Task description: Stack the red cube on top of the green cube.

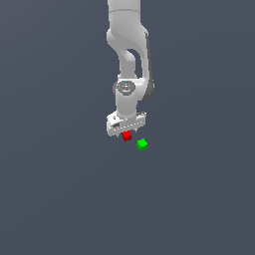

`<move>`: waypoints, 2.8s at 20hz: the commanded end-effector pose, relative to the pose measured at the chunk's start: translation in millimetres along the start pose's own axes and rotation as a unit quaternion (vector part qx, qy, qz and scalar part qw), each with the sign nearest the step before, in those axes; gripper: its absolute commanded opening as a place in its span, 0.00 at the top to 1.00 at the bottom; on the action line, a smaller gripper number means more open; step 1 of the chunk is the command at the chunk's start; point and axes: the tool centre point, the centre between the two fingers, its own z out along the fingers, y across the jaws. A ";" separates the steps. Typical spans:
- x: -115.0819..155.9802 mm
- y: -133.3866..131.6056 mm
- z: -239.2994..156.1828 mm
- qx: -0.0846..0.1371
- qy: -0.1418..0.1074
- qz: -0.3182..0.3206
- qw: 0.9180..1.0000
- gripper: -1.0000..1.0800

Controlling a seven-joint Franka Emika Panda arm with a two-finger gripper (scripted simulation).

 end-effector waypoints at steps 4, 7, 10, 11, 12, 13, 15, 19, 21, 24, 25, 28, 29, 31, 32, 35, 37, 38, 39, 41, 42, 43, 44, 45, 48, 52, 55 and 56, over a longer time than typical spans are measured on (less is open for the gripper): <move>-0.4 0.3 20.7 0.000 0.000 -0.001 1.000 0.04; -0.2 0.6 24.7 0.000 0.000 -0.001 1.000 0.04; -0.2 0.6 25.0 0.000 0.000 -0.001 1.000 1.00; -0.2 0.6 25.0 0.000 0.000 -0.001 1.000 1.00; -0.2 0.6 25.0 0.000 0.000 -0.001 1.000 1.00; -0.2 0.6 25.0 0.000 0.000 -0.001 1.000 1.00; -0.2 0.6 25.0 0.000 0.000 -0.001 1.000 1.00; -0.4 0.9 24.5 0.000 0.000 -0.001 1.000 1.00; -0.4 0.9 23.5 0.000 0.000 -0.001 1.000 1.00; -0.6 0.9 18.1 0.000 0.000 -0.001 1.000 1.00; -0.7 0.9 15.3 0.000 0.000 -0.001 1.000 1.00; -1.0 0.8 3.7 0.000 0.000 -0.001 1.000 1.00; -1.1 0.7 -1.2 0.000 0.000 -0.001 1.000 1.00; -1.3 0.4 -12.7 -0.001 0.000 -0.001 1.000 1.00; -1.4 0.4 -19.3 -0.001 0.000 -0.001 1.000 1.00; -1.4 0.3 -39.5 -0.001 0.000 -0.001 1.000 1.00; -1.3 0.1 -50.7 0.000 0.000 -0.001 1.000 1.00; -1.2 0.1 -55.6 0.000 0.000 -0.001 1.000 1.00; -1.1 0.1 -59.9 0.000 0.000 -0.001 1.000 1.00; -0.9 0.1 -67.0 0.000 0.000 -0.001 1.000 1.00; -0.8 0.1 -69.7 0.000 0.000 -0.001 1.000 1.00; -0.6 0.1 -71.9 0.000 0.000 -0.001 1.000 1.00; -0.4 0.2 -73.6 0.000 0.000 -0.001 1.000 1.00; -0.1 0.3 -74.6 0.000 0.000 -0.001 1.000 1.00; 0.1 0.5 -74.1 0.000 0.000 -0.001 1.000 1.00; 3.5 -2.0 -71.6 0.000 0.000 -0.001 1.000 1.00; 10.4 -7.1 -66.5 0.000 0.000 -0.001 1.000 1.00; 13.5 -9.2 -64.3 0.000 0.000 -0.001 1.000 1.00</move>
